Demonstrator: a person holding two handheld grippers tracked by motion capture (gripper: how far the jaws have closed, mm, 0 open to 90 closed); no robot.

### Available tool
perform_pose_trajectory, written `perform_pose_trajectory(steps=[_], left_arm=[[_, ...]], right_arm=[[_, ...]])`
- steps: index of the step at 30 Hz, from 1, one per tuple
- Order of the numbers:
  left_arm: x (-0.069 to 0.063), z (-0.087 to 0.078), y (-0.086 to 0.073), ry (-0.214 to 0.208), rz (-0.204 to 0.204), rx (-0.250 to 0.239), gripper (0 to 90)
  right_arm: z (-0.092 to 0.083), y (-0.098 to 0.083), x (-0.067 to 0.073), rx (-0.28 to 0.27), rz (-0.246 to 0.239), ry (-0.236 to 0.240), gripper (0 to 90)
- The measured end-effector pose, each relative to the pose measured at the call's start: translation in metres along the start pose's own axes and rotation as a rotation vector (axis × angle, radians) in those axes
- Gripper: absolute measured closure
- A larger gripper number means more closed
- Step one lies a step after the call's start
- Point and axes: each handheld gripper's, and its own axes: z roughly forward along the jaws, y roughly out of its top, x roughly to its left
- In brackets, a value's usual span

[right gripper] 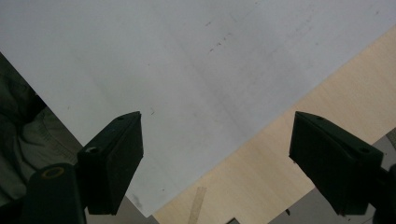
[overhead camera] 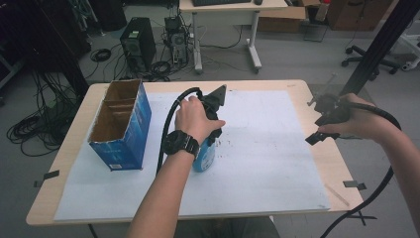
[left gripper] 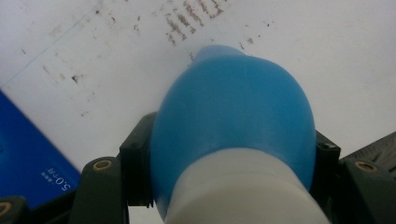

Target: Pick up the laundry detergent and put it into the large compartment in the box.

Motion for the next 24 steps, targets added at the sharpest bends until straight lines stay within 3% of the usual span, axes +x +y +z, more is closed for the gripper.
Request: perform_pose_trajectory(steps=[24], left_arm=[[0.007, -0.053, -0.004, -0.014, -0.001, 0.018, 37.2]], right_arm=[[-0.013, 0.004, 0.000, -0.015, -0.007, -0.003, 17.7]])
